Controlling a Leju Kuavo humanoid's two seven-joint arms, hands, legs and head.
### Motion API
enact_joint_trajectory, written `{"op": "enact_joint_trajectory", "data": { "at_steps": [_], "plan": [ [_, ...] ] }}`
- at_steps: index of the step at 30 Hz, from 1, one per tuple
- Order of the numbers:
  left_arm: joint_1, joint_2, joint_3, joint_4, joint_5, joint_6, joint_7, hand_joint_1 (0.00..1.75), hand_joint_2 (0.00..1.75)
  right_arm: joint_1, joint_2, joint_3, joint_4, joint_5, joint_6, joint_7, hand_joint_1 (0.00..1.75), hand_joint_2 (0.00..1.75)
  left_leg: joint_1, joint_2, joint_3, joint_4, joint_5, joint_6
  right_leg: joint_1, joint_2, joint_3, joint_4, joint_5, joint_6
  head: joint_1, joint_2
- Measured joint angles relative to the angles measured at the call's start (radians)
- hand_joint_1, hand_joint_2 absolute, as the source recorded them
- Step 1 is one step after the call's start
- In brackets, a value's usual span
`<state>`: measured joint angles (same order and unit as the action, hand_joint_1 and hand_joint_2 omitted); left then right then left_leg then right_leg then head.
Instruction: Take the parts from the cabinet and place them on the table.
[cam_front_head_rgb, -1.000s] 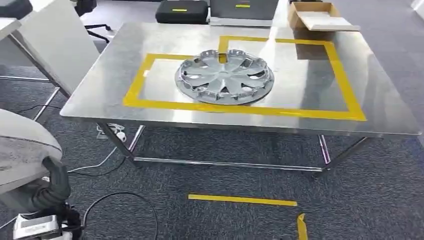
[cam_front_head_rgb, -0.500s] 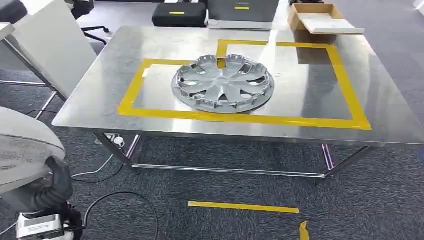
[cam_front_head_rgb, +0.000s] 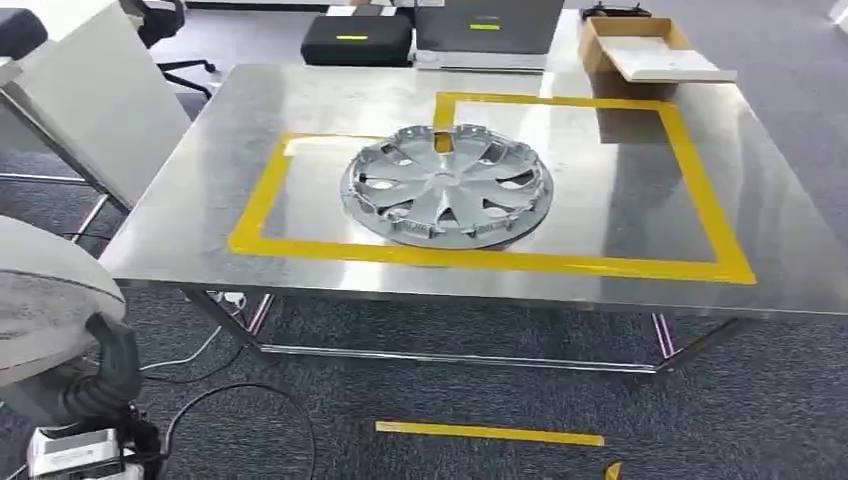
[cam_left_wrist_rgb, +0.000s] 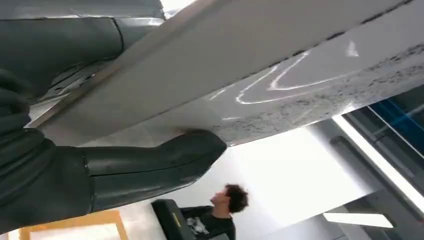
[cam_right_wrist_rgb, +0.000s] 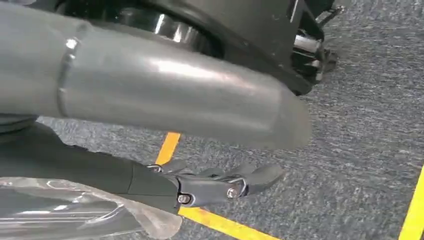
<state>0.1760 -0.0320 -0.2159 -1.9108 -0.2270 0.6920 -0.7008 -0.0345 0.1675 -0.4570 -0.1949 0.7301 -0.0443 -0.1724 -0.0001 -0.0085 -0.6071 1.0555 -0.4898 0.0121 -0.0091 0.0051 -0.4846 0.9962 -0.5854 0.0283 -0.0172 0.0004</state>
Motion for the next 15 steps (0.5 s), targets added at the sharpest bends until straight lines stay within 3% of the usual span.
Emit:
{"op": "enact_joint_trajectory", "data": {
  "at_steps": [2,3,5,6,7,8,10,11,13,15],
  "plan": [
    [0.000,-0.001,0.000,0.000,-0.001,0.000,0.000,1.75,1.75,-0.001,0.000,0.000,-0.001,0.001,0.001,0.000,0.00,0.00,0.010,0.000,0.023,-0.024,0.002,0.006,0.000,-0.001,0.003,0.017,-0.015,0.010,0.004,0.000],
    [0.000,-0.001,0.001,0.000,-0.003,0.000,0.000,1.75,1.75,-0.002,0.000,0.000,-0.001,0.001,0.002,0.000,0.00,0.00,0.010,0.002,0.030,-0.027,-0.002,0.013,0.000,-0.002,-0.032,0.074,-0.042,0.012,0.007,0.000],
    [0.000,-0.001,0.001,0.000,-0.007,0.000,0.000,1.75,1.75,0.000,0.000,0.000,-0.001,0.001,0.002,0.000,0.00,0.00,0.009,0.005,0.037,-0.027,-0.011,0.021,-0.001,-0.002,-0.136,0.236,-0.095,0.015,0.006,0.000],
    [0.000,-0.001,0.001,0.000,-0.008,-0.001,0.000,1.75,1.75,0.003,0.000,0.000,-0.001,0.001,0.002,0.000,0.00,0.00,0.009,0.005,0.042,-0.027,-0.018,0.022,-0.001,-0.001,-0.187,0.302,-0.102,0.017,0.006,0.000],
    [0.001,-0.001,0.001,0.000,-0.010,-0.003,0.000,1.75,1.75,0.006,0.000,0.000,-0.001,0.001,0.002,0.000,0.00,0.00,0.010,0.004,0.051,-0.027,-0.025,0.022,-0.002,-0.002,-0.219,0.321,-0.079,0.019,0.007,0.000],
    [0.001,-0.001,0.001,0.000,-0.015,-0.006,0.000,1.75,1.75,0.007,0.000,0.000,-0.001,0.001,0.002,-0.001,0.00,0.00,0.010,0.002,0.062,-0.027,-0.034,0.022,-0.003,-0.002,-0.223,0.293,-0.034,0.019,0.006,0.000],
    [0.000,0.000,0.001,0.001,-0.043,-0.017,0.003,1.75,1.75,0.007,0.000,0.000,-0.001,0.004,0.003,-0.001,0.00,0.00,0.010,0.001,0.094,-0.027,-0.055,0.016,-0.004,-0.003,-0.183,0.141,0.093,0.016,0.007,0.000],
    [-0.003,0.001,0.001,0.003,-0.064,-0.023,0.010,1.75,1.75,0.008,0.000,0.000,0.000,0.009,0.004,-0.001,0.00,0.00,0.010,0.001,0.102,-0.027,-0.066,0.010,-0.004,-0.005,-0.163,0.076,0.126,0.014,0.007,0.000],
    [-0.020,0.009,0.000,0.012,-0.103,-0.037,0.021,1.75,1.75,0.005,0.000,0.001,0.002,0.016,0.006,-0.002,0.00,0.00,0.004,-0.001,0.100,-0.021,-0.075,-0.002,0.001,-0.005,-0.137,0.053,0.099,0.002,0.007,0.000],
    [-0.043,0.020,-0.002,0.028,-0.154,-0.052,0.034,1.75,1.75,0.005,0.000,0.000,0.002,0.022,0.007,-0.006,0.00,0.00,0.007,0.000,0.103,-0.031,-0.072,-0.009,0.005,-0.001,-0.141,0.057,0.097,-0.004,0.005,0.000]
  ]
}}
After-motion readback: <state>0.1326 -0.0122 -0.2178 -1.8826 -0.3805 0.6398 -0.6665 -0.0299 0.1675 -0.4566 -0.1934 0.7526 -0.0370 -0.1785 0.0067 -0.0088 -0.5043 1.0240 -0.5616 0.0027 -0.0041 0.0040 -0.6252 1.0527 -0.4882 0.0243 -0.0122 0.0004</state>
